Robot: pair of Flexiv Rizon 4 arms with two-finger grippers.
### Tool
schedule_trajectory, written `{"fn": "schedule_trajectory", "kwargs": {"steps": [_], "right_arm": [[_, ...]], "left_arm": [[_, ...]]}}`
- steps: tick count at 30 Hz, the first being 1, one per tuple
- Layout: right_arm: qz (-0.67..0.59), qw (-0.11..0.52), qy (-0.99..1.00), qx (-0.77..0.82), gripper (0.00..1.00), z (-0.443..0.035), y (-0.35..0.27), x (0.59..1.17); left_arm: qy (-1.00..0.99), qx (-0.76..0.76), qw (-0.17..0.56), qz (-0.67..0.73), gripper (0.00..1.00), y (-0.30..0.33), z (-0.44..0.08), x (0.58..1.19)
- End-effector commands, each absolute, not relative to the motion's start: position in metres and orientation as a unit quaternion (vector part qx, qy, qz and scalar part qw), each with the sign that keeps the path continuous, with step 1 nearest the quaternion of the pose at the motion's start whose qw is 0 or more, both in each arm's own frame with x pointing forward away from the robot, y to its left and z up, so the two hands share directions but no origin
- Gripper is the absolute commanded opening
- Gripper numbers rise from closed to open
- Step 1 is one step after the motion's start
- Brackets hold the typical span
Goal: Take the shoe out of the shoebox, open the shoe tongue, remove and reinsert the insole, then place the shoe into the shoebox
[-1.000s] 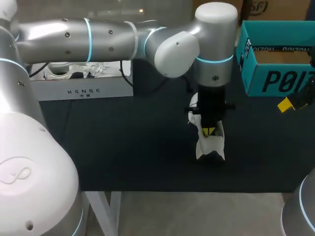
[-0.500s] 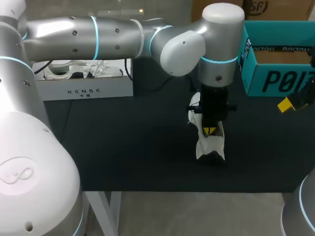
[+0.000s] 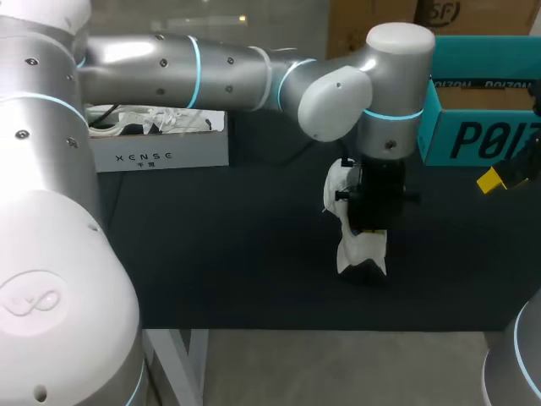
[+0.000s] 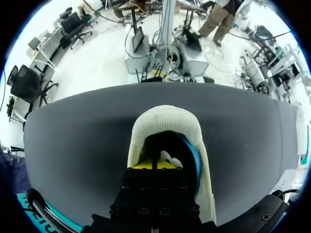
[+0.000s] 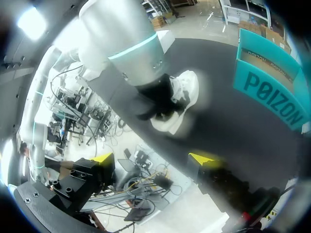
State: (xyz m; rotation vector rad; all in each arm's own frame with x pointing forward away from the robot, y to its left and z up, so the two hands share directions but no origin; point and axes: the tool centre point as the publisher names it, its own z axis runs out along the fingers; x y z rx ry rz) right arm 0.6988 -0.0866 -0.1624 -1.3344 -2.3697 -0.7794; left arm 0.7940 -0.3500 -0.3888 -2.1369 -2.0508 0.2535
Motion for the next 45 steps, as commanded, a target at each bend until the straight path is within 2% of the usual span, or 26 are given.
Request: {"fn": "schedule_trajectory", "kwargs": {"steps": [1, 8, 19, 45], "right_arm": [[-0.271, 0.156, -0.827, -0.467, 1.0, -0.163, -0.087, 0.699], [-0.271, 0.156, -0.827, -0.467, 1.0, -0.163, -0.087, 0.699], [-0.271, 0.156, -0.827, -0.467, 1.0, -0.163, -0.087, 0.699], [-0.271, 0.156, -0.827, -0.467, 1.0, -0.163, -0.087, 0.699]], "left_arm": [[-0.693, -0.712, 0.078, 0.082, 0.0, -0.337, -0.378, 0.794], [-0.7, -0.708, 0.069, 0.067, 0.0, -0.318, -0.354, 0.79], [-0.696, -0.713, 0.06, 0.061, 0.0, -0.322, -0.333, 0.773], [-0.705, -0.704, 0.078, 0.048, 0.0, -0.32, -0.345, 0.777]]}}
